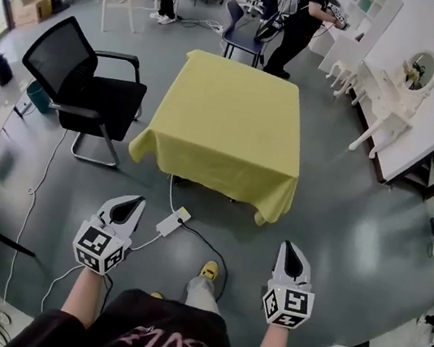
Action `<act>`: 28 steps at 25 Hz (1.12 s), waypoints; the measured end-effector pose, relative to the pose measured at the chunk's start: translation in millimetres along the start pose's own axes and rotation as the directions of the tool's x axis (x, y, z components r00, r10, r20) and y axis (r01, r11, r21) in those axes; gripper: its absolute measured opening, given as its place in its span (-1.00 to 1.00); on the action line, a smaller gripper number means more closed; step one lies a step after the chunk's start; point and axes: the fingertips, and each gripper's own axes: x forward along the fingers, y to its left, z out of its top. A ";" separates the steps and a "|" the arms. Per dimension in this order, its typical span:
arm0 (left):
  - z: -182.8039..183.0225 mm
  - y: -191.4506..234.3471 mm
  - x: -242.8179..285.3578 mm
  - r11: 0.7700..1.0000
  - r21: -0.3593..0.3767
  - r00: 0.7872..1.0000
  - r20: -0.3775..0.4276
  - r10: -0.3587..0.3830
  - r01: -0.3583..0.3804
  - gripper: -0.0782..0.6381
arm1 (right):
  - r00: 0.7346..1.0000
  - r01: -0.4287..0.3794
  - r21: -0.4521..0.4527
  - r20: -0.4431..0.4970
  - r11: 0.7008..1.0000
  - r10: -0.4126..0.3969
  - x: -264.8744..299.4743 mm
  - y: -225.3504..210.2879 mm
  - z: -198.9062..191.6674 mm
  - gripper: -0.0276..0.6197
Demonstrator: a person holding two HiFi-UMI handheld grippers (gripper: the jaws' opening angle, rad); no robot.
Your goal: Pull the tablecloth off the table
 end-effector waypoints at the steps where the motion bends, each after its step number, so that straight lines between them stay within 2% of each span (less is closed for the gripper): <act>1: 0.6 3.0 8.1 1.000 0.001 1.000 -0.005 0.000 0.000 -0.77 | 1.000 0.000 0.004 -0.003 1.000 0.000 8.0 -4.1 -1.3 -0.88; 10: 1.7 22.0 110.5 0.999 0.004 0.996 -0.069 0.049 -0.049 -0.77 | 0.999 -0.029 0.048 -0.027 0.998 0.030 106.8 -75.5 -19.4 -0.88; 19: 21.0 48.3 216.1 0.988 0.009 0.982 -0.111 0.155 -0.155 -0.77 | 0.994 -0.080 0.096 -0.066 0.992 0.087 217.4 -161.9 -37.7 -0.88; 28: 17.4 59.6 263.2 0.983 0.027 0.969 -0.166 0.185 -0.183 -0.77 | 0.989 -0.088 0.111 -0.112 0.990 0.101 267.9 -204.2 -58.8 -0.88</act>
